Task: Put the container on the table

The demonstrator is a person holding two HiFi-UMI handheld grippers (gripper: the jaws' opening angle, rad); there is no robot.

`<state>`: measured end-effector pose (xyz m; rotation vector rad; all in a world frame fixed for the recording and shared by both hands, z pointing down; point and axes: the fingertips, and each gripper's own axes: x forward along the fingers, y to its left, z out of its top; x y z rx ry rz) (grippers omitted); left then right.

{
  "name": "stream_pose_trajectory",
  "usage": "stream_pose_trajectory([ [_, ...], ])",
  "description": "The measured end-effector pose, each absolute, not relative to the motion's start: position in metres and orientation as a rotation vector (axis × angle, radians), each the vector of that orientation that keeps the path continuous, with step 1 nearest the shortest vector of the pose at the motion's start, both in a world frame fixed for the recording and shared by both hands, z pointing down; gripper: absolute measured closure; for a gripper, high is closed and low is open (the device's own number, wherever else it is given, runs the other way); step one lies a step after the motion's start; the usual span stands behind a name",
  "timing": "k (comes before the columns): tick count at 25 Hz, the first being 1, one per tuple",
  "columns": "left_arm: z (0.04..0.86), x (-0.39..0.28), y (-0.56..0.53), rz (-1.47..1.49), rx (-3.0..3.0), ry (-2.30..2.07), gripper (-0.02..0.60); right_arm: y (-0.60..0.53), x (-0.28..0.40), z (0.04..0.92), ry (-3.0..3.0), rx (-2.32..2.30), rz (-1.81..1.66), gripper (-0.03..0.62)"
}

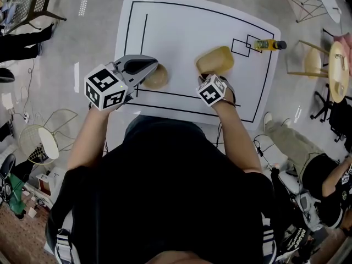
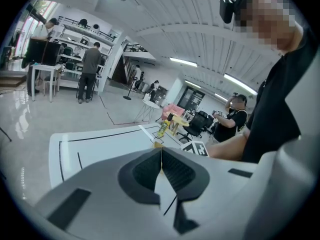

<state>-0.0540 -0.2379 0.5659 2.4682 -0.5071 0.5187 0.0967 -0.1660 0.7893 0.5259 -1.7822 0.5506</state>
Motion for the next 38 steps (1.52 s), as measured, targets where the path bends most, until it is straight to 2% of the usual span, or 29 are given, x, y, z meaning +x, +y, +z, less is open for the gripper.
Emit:
stream_pose_trajectory([
  [38,0.559,-0.05,-0.228,0.517,2.47,-0.464,0.574,-0.169,0.092,0.784,-1.812,0.532,0.557,0.503],
])
